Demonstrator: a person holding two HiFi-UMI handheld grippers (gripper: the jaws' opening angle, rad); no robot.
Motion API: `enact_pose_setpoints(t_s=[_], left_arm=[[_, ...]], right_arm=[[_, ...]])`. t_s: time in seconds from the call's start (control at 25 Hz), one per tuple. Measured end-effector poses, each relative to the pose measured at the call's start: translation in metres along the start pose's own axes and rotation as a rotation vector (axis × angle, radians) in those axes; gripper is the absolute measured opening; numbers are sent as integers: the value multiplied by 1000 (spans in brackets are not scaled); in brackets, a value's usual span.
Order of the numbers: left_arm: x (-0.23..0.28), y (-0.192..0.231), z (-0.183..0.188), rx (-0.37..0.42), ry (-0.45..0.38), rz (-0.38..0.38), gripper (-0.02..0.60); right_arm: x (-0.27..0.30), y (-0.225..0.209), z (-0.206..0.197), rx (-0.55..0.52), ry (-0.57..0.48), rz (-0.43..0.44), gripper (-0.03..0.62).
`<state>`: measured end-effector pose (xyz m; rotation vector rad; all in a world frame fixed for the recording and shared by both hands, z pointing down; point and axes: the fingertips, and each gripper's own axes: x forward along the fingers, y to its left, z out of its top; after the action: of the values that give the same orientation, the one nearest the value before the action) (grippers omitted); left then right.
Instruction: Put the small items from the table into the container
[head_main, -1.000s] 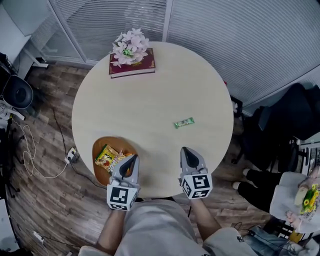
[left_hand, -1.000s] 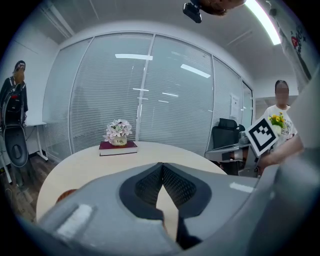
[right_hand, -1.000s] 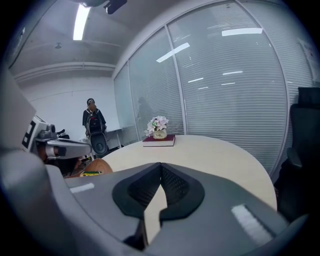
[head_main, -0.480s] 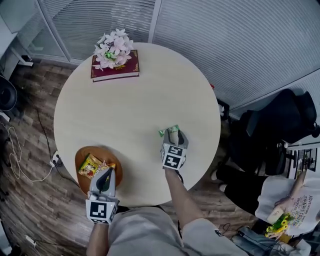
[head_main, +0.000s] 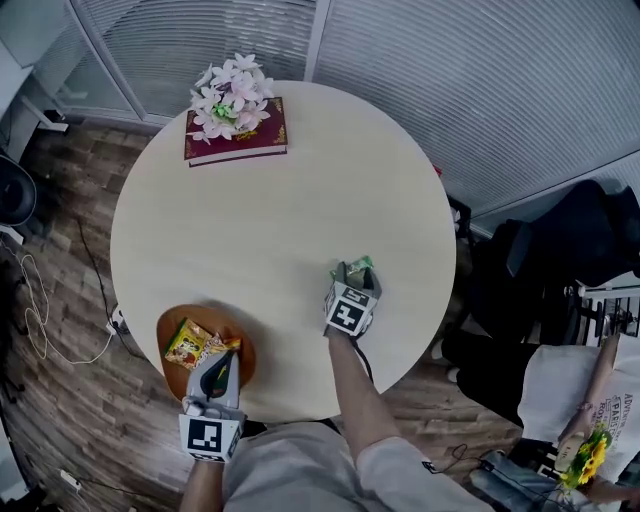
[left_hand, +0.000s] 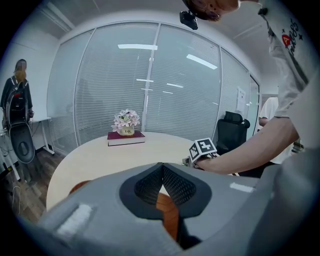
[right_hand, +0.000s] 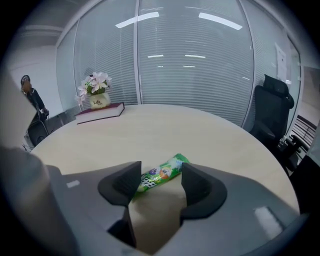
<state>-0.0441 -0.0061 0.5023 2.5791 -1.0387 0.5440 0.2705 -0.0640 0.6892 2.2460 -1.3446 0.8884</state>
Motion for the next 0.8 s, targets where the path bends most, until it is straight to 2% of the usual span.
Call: enact_pose_setpoints(t_s=[0.32,0.48,0.52,0.56,0.8], left_arm=[[2,-2,0,1,0,2,-3],[-32,-1,-5,-4,-18,12,-3],[-46,0,-8,-4,-27,19,-3],[-58,2,-10,-6,-34,28,-3],[-78,13,-16,-14,-57,89,-3]], right_arm=[[-4,8,-6,-93,14,59,101],[-40,34,-21,-200,15,135,90],[-54,43,-26,-235,5,157,63],[-65,52,-29,-265,-6,179,61],[-114,93,-17,-373,-83,350,52]])
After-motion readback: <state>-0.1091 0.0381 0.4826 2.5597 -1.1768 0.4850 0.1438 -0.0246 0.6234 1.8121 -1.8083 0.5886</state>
